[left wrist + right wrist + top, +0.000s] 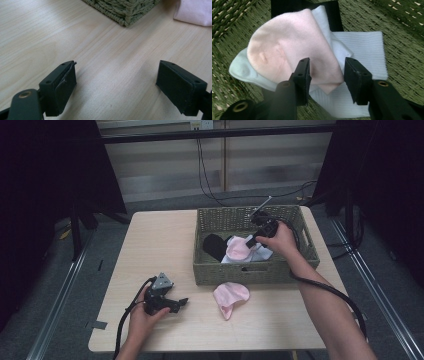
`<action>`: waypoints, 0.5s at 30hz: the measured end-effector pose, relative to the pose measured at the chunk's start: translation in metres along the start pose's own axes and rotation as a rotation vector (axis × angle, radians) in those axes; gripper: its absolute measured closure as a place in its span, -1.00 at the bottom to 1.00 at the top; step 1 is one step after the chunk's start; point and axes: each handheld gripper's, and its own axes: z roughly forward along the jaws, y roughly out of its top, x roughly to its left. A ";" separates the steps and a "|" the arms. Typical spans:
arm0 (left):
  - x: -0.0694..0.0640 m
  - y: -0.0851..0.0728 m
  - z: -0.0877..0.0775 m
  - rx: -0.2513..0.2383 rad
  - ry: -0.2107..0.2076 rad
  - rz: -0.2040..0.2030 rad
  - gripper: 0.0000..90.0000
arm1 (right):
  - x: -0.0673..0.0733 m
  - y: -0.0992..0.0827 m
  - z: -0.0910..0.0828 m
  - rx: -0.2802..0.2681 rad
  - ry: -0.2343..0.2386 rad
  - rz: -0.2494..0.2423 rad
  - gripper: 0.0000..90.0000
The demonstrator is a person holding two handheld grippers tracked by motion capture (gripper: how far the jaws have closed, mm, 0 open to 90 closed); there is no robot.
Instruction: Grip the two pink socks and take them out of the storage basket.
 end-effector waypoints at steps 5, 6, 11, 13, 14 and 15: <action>0.000 0.000 0.000 0.000 0.000 0.000 -0.65 | -0.002 -0.002 0.000 0.000 0.011 0.005 0.44; 0.000 0.000 0.000 0.000 0.000 0.000 -0.65 | -0.002 -0.002 -0.001 -0.001 0.017 0.009 0.45; 0.000 0.000 0.000 0.000 0.000 0.000 -0.65 | -0.002 -0.002 -0.001 -0.006 0.018 0.004 0.49; 0.000 0.000 0.000 0.000 0.000 0.000 -0.65 | -0.002 -0.002 -0.001 -0.004 0.023 0.004 0.51; 0.000 0.000 0.000 0.000 0.000 0.000 -0.65 | -0.001 -0.002 0.000 -0.004 0.026 0.006 0.54; 0.000 0.000 0.000 0.000 0.000 0.000 -0.65 | -0.001 -0.002 0.000 -0.002 0.028 0.002 0.57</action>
